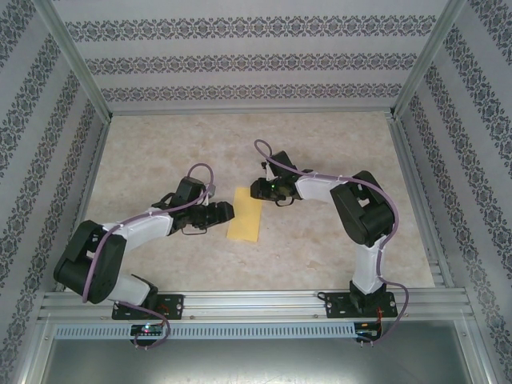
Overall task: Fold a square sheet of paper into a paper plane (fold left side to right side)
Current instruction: Third fold the triangle at the center of the table.
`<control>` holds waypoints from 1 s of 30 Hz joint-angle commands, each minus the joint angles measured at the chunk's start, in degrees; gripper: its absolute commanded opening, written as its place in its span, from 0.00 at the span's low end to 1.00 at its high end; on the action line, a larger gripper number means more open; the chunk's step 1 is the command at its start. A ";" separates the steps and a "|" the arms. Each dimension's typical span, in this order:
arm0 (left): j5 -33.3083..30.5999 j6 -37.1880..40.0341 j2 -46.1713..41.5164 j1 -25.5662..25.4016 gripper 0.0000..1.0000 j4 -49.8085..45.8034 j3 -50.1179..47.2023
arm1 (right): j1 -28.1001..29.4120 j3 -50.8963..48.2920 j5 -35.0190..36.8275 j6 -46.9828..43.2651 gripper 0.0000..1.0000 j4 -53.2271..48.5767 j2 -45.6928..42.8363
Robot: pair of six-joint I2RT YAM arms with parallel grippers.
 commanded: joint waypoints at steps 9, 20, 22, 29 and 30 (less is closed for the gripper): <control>6.60 -2.91 5.82 0.19 0.58 7.28 1.37 | 0.81 0.40 0.35 -3.14 0.31 -3.42 1.62; 6.98 -3.08 8.16 -0.31 0.51 7.58 1.97 | 0.79 0.18 0.09 -3.27 0.32 -3.21 1.01; 6.94 -3.28 8.08 -0.33 0.44 7.63 1.92 | 0.79 0.02 0.22 -3.44 0.33 -2.96 0.84; 6.19 -3.34 7.46 -0.69 0.23 6.63 1.90 | 0.70 -1.80 4.09 -5.91 0.45 -1.76 -3.44; 6.19 -3.62 7.46 -0.80 0.19 6.65 1.93 | 0.68 -2.51 5.51 -6.94 0.49 -1.42 -5.07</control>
